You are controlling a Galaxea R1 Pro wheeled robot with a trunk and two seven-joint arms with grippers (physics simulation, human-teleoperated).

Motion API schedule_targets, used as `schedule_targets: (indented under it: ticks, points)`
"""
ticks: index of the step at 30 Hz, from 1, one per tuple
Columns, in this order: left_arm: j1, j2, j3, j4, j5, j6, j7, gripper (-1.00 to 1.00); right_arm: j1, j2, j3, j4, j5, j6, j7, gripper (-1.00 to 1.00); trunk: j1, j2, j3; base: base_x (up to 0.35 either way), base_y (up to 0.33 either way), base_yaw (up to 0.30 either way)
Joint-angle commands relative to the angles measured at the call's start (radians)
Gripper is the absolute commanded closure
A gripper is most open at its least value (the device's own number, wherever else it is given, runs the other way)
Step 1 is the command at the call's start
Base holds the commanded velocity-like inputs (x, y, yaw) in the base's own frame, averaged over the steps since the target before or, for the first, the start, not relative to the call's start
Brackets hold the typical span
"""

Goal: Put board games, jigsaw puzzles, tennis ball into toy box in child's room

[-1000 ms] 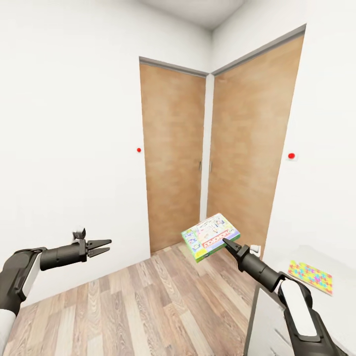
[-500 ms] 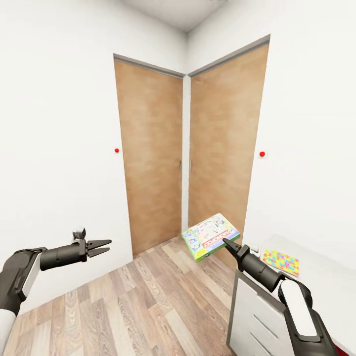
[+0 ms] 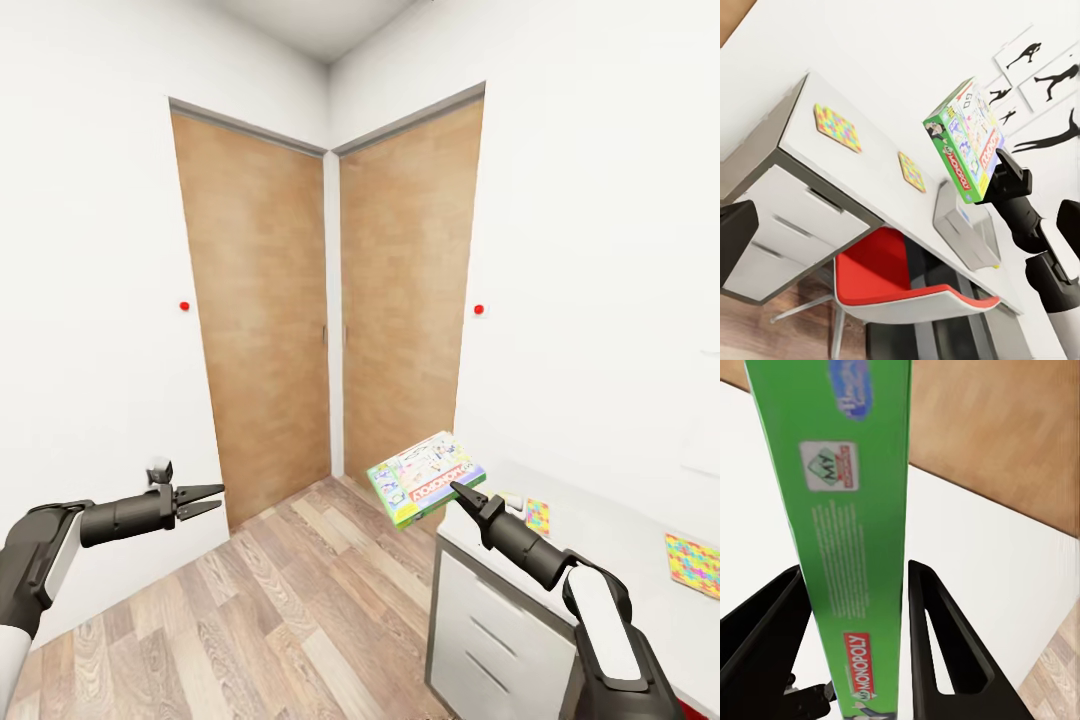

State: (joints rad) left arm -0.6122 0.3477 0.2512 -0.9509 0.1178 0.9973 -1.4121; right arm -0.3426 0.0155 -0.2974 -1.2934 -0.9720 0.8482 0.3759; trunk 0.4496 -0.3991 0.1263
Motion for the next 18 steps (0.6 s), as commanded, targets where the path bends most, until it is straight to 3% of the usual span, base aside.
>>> schedule_targets:
  ticks: [1, 18]
  points:
    - [0.0, 0.0, 0.0, 0.0, 0.002, 0.01, -0.002, -1.0, -0.001, 0.001, -0.003, 0.0, -0.003, 0.008, 0.005, 1.0, 0.0, -0.001, 0.0, 0.0, 0.0, -0.282]
    - [0.0, 0.001, 0.0, 0.0, 0.002, 0.011, -0.002, -1.0, -0.001, 0.001, -0.002, 0.0, -0.003, 0.008, 0.005, 1.0, 0.0, -0.001, 0.0, 0.0, 0.04, -0.282]
